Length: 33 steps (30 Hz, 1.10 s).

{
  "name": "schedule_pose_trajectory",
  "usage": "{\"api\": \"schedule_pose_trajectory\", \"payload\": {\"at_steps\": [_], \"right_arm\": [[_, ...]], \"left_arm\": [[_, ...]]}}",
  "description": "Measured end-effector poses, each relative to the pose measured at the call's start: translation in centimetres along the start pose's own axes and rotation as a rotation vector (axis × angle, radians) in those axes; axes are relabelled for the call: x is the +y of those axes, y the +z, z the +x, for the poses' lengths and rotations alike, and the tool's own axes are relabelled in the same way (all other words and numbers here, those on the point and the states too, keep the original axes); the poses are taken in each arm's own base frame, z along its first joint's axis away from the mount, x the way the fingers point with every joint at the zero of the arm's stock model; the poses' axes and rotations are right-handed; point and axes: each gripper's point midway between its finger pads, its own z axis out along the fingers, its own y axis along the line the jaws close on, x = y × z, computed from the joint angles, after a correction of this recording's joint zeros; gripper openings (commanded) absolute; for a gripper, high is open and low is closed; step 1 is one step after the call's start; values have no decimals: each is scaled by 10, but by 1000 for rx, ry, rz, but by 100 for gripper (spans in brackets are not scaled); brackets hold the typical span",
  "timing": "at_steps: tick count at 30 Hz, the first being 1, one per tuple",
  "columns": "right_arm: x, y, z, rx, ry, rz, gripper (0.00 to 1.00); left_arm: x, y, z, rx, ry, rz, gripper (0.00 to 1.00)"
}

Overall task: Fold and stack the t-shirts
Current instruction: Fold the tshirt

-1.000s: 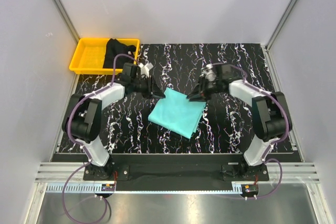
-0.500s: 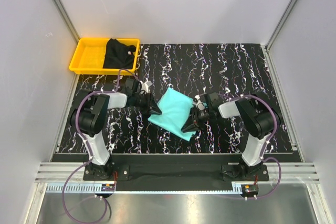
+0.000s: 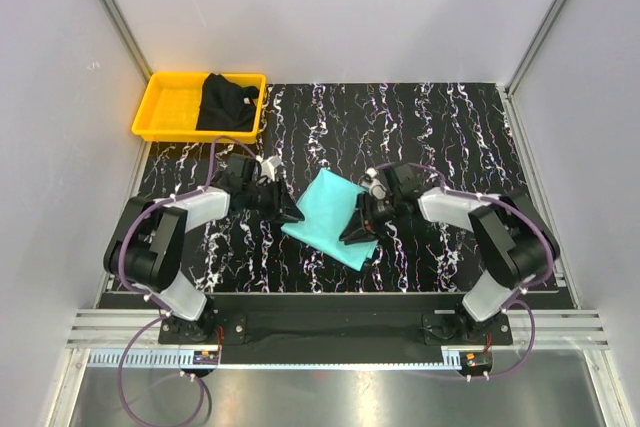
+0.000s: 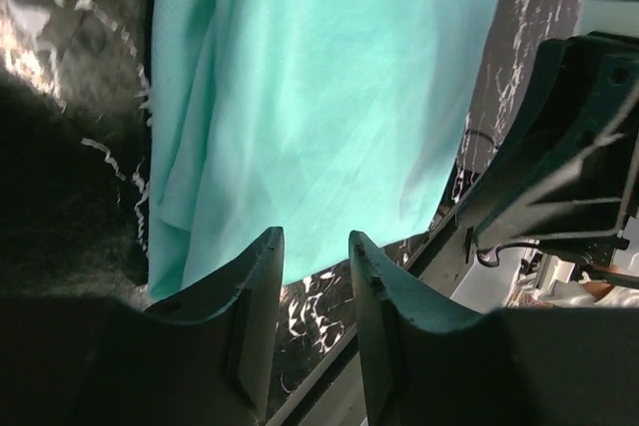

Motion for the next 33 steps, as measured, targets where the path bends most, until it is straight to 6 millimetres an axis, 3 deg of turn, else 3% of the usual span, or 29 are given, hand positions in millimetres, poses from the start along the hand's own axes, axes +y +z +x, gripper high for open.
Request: {"api": "schedule_pose_trajectory", "payload": {"at_steps": [2, 5, 7, 13, 16, 19, 21, 23, 26, 30, 33], "right_arm": [[11, 14, -1, 31, -37, -1, 38], [11, 34, 5, 80, -54, 10, 39], [1, 40, 11, 102, -35, 29, 39], [-42, 37, 36, 117, 50, 99, 37], [-49, 23, 41, 61, 72, 107, 41], [-54, 0, 50, -13, 112, 147, 57], [-45, -15, 51, -70, 99, 159, 66], [-32, -31, 45, -140, 69, 150, 78], [-20, -59, 24, -270, 67, 140, 89], [-39, -84, -4, -388, 144, 191, 88], [-60, -88, -20, -408, 204, 264, 81]], "left_arm": [[8, 2, 7, 11, -19, -16, 37], [28, 8, 21, 34, -60, -62, 36], [36, 12, 29, 61, -98, -63, 36], [34, 14, 28, 50, -94, -25, 36], [33, 12, 29, 38, -85, -20, 38], [31, 5, 35, 26, -83, -36, 44], [28, -3, 39, 17, -90, -51, 46], [20, -13, 39, 0, -87, -55, 50], [0, -30, 33, -54, -64, -35, 54], [-32, -56, 25, -133, -35, 11, 55], [-54, -74, 21, -196, -7, 53, 56]]}}
